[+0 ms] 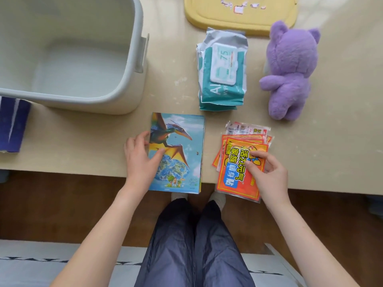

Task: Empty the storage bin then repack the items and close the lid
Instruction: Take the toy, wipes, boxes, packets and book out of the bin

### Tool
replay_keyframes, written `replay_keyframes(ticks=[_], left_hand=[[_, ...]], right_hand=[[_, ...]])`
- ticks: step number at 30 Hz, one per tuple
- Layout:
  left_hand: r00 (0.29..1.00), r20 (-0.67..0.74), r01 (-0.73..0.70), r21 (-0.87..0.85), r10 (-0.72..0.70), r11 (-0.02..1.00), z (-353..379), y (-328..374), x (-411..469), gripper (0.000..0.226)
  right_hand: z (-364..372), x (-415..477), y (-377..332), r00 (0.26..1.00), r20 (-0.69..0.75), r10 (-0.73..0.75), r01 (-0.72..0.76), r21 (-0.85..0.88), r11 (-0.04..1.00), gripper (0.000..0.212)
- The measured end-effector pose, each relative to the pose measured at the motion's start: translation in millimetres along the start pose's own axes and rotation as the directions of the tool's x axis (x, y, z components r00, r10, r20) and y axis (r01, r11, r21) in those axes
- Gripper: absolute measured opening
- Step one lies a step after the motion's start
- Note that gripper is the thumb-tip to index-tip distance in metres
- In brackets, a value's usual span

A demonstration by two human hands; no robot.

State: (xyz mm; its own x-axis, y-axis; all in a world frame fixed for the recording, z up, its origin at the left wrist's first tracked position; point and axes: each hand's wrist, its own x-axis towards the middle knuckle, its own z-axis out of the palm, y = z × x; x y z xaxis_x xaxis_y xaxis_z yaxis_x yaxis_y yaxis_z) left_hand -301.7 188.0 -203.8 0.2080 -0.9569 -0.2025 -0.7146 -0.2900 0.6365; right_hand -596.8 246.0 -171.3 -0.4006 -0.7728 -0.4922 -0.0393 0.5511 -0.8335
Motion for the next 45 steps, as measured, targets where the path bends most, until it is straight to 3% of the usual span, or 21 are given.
replay_keyframes(ticks=[5, 8, 14, 18, 24, 29, 33, 35, 38, 41, 45], left_hand=[[0.992, -0.013, -0.127, 0.035, 0.127, 0.991, 11, 40, -13, 0.043], [0.975, 0.036, -0.219, 0.025, 0.218, 0.976, 29, 67, -23, 0.034], [0.930, 0.232, -0.269, -0.094, 0.284, 0.958, 81, 108, -41, 0.034], [0.928, 0.300, -0.184, -0.151, 0.222, 0.971, 111, 122, -53, 0.041], [0.958, 0.268, -0.052, -0.174, 0.098, 0.983, 133, 140, -69, 0.047], [0.943, 0.328, -0.014, -0.111, 0.050, 0.994, 134, 145, -78, 0.050], [0.926, 0.376, 0.017, -0.089, 0.018, 0.996, 127, 143, -66, 0.047], [0.946, 0.320, -0.047, -0.024, 0.052, 0.999, 123, 143, -53, 0.050], [0.934, 0.234, -0.291, 0.066, 0.269, 0.954, 118, 149, -26, 0.052], [0.837, 0.330, -0.481, 0.060, 0.437, 0.875, 120, 162, -3, 0.060], [0.736, 0.477, -0.571, 0.058, 0.480, 0.819, 129, 164, 5, 0.063]], right_hand=[[-27, 17, 4, 0.994, -0.111, -0.023, 0.011, -0.105, 0.994, 0.040], [-38, 28, 8, 0.989, -0.129, -0.069, 0.033, -0.268, 0.963, 0.051], [-60, 34, 14, 0.973, -0.165, -0.164, 0.019, -0.648, 0.762, 0.061], [-64, 32, 21, 0.974, -0.194, -0.115, -0.017, -0.570, 0.821, 0.053], [-46, 32, 17, 0.971, -0.193, -0.139, 0.025, -0.500, 0.866, 0.048], [-43, 31, 14, 0.984, -0.093, -0.149, 0.083, -0.500, 0.862, 0.056], [-49, 38, 14, 0.986, -0.110, -0.122, 0.047, -0.522, 0.852, 0.061], [-49, 37, 14, 0.983, -0.132, -0.129, 0.042, -0.521, 0.852, 0.063], [-54, 25, 21, 0.955, -0.206, -0.214, 0.072, -0.537, 0.840, 0.051], [-60, 4, 35, 0.958, -0.228, -0.176, 0.033, -0.518, 0.855, 0.046], [-59, -6, 45, 0.972, -0.133, -0.192, 0.060, -0.653, 0.755, 0.060]])
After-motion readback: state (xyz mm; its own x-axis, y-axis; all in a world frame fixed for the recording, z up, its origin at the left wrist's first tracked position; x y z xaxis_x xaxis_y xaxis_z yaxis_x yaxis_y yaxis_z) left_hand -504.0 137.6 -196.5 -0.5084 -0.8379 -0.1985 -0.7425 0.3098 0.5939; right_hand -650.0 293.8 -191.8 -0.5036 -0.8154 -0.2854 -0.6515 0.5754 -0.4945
